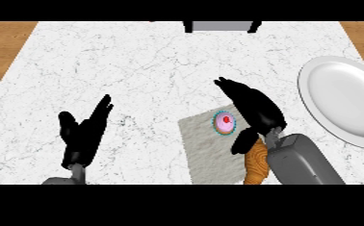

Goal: Pick the cupcake from the placemat and place it in the plate

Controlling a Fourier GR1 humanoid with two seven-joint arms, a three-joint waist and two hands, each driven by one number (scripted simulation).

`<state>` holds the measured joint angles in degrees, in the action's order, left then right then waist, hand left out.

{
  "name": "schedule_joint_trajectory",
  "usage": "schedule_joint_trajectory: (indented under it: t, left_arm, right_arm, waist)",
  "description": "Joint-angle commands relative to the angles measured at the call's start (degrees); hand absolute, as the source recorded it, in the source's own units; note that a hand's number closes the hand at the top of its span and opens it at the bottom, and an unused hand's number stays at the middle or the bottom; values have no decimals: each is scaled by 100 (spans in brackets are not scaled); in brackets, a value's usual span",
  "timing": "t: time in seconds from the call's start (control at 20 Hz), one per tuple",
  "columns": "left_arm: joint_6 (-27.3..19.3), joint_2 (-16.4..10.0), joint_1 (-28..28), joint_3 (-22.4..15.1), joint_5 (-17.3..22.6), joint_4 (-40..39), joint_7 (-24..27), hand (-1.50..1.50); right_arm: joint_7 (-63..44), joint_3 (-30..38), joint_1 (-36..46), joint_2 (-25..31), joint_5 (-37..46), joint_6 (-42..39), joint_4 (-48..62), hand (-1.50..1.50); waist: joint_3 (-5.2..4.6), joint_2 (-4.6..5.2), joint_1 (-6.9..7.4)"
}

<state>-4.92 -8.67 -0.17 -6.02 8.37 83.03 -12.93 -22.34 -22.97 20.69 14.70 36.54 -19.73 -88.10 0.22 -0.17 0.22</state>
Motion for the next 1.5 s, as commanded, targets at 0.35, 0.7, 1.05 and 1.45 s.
schedule_joint_trajectory:
  t: [0.35, 0.7, 1.05, 1.45]
  left_arm:
    - [243, -14, 35, 145, 5, -18, -150, 0]
    - [283, 208, -64, 274, -164, -631, 399, 0]
    - [108, 324, 299, 80, -278, 24, 112, 0]
    - [246, 133, 238, 302, -128, 2, 26, 0]
  right_arm:
    - [671, -228, 170, -134, 677, -410, 884, 150]
    - [1254, -182, -56, -303, 1442, 265, 1067, 150]
    - [-89, -31, -622, -799, 2091, 1088, 517, 150]
    - [-1616, -667, -1368, -1460, 3455, 3266, -1007, 150]
  waist:
    - [-23, 18, -1]
    - [-24, 19, -24]
    - [-24, -7, -91]
    - [-24, -36, -148]
